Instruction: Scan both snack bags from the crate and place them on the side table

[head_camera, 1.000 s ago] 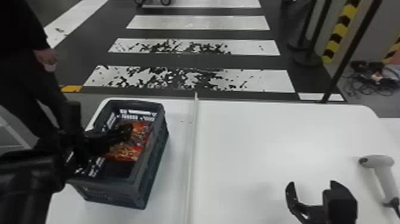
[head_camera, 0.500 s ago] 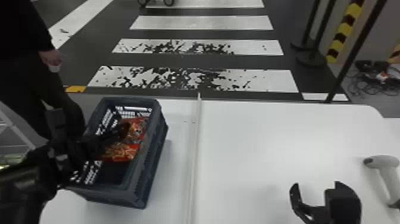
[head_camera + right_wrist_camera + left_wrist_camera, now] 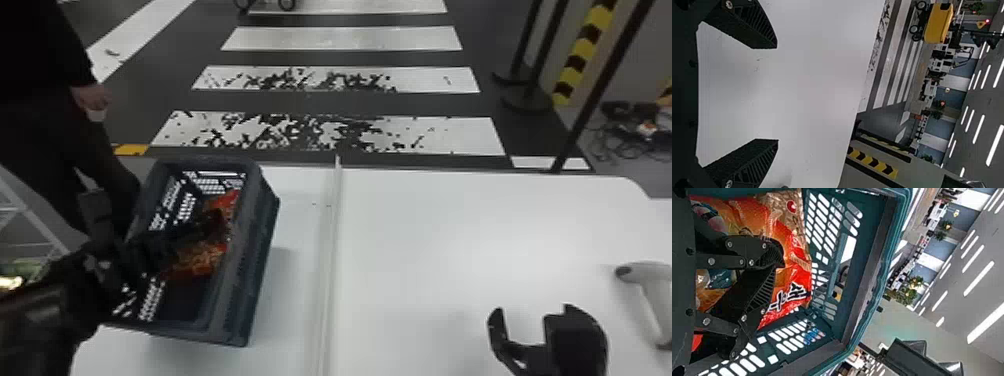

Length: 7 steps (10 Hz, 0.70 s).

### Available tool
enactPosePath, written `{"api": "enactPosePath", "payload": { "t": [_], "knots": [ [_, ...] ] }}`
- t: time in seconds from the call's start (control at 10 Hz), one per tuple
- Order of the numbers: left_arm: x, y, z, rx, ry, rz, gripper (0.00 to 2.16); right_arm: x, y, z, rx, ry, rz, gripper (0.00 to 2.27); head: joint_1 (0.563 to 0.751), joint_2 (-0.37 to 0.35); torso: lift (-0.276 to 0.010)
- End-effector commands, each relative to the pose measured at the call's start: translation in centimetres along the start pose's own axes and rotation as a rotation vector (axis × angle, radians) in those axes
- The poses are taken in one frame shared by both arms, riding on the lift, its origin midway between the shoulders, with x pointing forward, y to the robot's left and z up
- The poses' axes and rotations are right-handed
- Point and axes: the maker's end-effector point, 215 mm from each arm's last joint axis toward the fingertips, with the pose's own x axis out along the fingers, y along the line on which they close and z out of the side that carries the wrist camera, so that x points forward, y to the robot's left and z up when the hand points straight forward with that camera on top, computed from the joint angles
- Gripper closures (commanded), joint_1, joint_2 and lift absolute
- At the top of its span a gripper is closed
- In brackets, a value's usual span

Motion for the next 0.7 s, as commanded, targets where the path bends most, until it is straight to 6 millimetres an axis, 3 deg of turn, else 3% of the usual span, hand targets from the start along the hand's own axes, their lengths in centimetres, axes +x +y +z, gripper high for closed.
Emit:
{"api": "enactPosePath", "payload": {
  "t": [0.0, 0.2, 0.6],
  "knots": [
    [0.1, -0.2, 0.6, -0.017, -0.004, -0.010, 2.13, 0.1, -0.1, 0.0, -0.001, 0.002, -0.002, 0.07, 0.695, 0.066, -0.098],
    [-0.2, -1.4, 2.0, -0.109, -0.016, -0.082, 2.13, 0.2, 0.0, 0.0, 0.001, 0.007, -0.001, 0.07, 0.695, 0.063, -0.098],
    [-1.6, -3.3, 2.3, -0.326, 0.015, -0.180, 2.13, 0.6, 0.0, -0.2, -0.005, 0.028, -0.003, 0.07, 0.695, 0.053, -0.098]
  ]
}}
